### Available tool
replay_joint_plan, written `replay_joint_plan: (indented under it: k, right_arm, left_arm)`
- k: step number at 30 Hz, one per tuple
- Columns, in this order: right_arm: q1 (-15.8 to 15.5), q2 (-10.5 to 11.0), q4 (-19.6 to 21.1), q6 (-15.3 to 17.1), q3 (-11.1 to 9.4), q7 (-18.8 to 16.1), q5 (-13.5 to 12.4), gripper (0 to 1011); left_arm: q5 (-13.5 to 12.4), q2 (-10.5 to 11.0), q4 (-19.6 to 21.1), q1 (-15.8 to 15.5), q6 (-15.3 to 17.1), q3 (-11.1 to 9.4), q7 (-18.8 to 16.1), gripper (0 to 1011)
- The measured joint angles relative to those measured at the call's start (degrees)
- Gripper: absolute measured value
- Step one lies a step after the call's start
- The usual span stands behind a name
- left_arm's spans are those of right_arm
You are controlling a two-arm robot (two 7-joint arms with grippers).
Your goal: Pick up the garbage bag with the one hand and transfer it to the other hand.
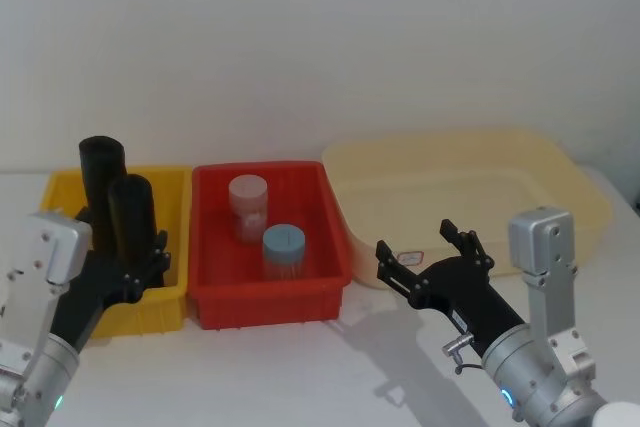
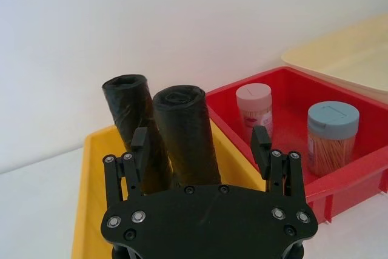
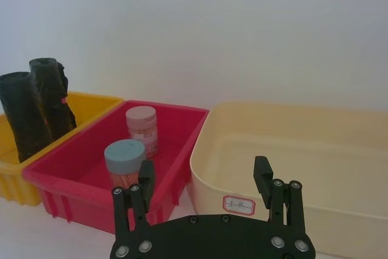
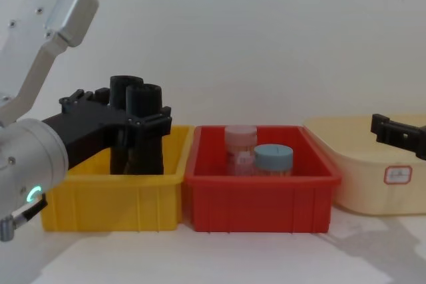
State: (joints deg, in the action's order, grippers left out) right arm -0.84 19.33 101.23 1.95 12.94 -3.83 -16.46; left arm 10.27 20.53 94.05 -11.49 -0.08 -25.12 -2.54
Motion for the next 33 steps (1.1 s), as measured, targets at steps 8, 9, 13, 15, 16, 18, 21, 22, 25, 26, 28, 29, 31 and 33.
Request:
replay_joint_plan:
  k: [8,9,13,15,16,18,21,22,25,26,28,29,31,33]
  right_arm:
    - [0.0,0.0,0.0,0.0,0.0,0.0,0.0,1001]
    - [0.0,0.0,0.0,0.0,0.0,0.0,0.0,1001]
    - [0.0,0.0,0.0,0.0,0.0,0.0,0.0,1001]
    - [0.0,0.0,0.0,0.0,0.0,0.0,0.0,1001]
    - [0.0,0.0,0.0,0.0,0.0,0.0,0.0,1001]
    - [0.0,0.0,0.0,0.0,0.0,0.0,0.0,1001]
    - [0.0,0.0,0.0,0.0,0.0,0.0,0.0,1001]
    - [0.0,0.0,0.0,0.0,0.0,0.0,0.0,1001]
    - [0.0,0.0,0.0,0.0,0.0,0.0,0.0,1001]
    - [0.0,0.0,0.0,0.0,0.0,0.0,0.0,1001]
    - [0.0,0.0,0.0,0.0,0.0,0.0,0.0,1001]
    - [0.0,0.0,0.0,0.0,0.0,0.0,0.0,1001]
    - [0.0,0.0,0.0,0.0,0.0,0.0,0.0,1001]
    - [0.0,0.0,0.0,0.0,0.0,0.0,0.0,1001]
  left_arm:
    - [0.2,-1.5,-1.1,0.8,-1.2,1.0,-1.3,1000]
    - [0.3,-1.6,-1.3,0.8,-1.3,1.0,-1.3,1000]
    - [0.9,-2.4,-3.1,0.2,-1.8,1.3,-0.9,1000]
    - [1.1,-2.7,-3.7,-0.1,-2.0,1.4,-0.6,1000]
    - [1.3,-2.9,-4.4,-0.5,-2.1,1.4,-0.2,1000]
    - [1.5,-3.2,-5.2,-1.0,-2.2,1.4,0.2,1000]
    - [1.9,-3.8,-6.8,-2.2,-2.6,1.4,1.2,1000]
    - [2.0,-3.9,-7.2,-2.3,-2.6,1.4,1.3,1000]
    - [2.4,-4.4,-8.9,-3.6,-2.9,1.4,2.5,1000]
    - [2.6,-4.7,-9.9,-4.3,-3.0,1.3,3.0,1000]
    - [2.7,-5.0,-10.7,-4.9,-3.2,1.3,3.5,1000]
    - [2.8,-5.1,-11.1,-5.2,-3.3,1.3,3.9,1000]
    - [3.0,-5.5,-12.5,-6.2,-3.5,1.2,4.7,1000]
    - [3.3,-6.0,-13.8,-7.1,-3.9,1.2,5.5,1000]
